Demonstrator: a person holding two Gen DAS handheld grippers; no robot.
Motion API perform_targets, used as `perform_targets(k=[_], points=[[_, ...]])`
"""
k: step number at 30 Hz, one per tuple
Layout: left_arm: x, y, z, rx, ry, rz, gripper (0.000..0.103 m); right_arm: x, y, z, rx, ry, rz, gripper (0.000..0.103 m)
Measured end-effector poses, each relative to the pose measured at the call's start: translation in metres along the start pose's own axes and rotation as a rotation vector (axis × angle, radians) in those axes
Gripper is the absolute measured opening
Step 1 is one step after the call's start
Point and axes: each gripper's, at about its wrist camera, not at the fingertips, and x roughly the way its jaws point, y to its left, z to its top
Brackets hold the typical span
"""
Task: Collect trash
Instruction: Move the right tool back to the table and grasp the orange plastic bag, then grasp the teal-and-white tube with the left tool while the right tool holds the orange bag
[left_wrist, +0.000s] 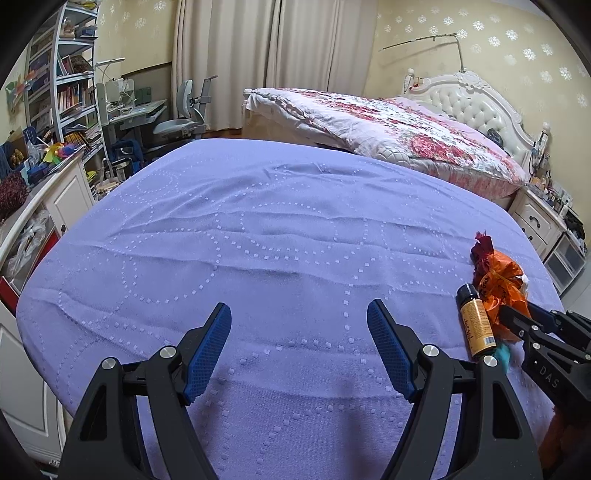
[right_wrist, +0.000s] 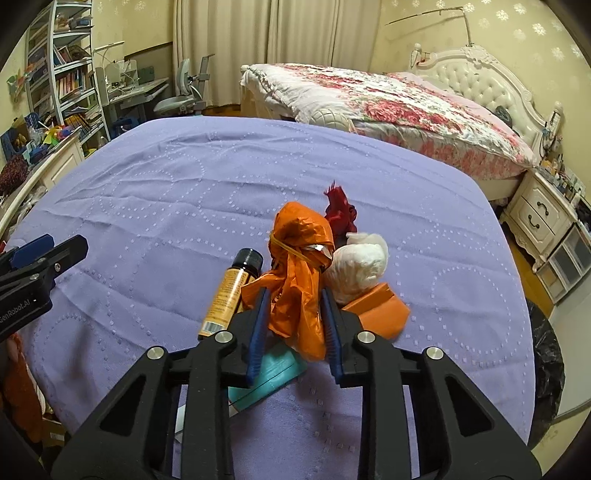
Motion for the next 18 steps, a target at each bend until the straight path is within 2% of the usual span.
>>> perform_targets(k=[6, 18], points=[[0.0, -0.003, -0.003, 0.001, 0.009, -0.013, 0.074, -0.006, 0.005, 0.002, -0.012, -0.027, -0.009, 0.015], [-0.01, -0.029, -0.007, 0.042, 0.001, -0.059, 0.074, -0.049, -0.022, 0.002, 0.032, -0.121, -0.053, 0.015]])
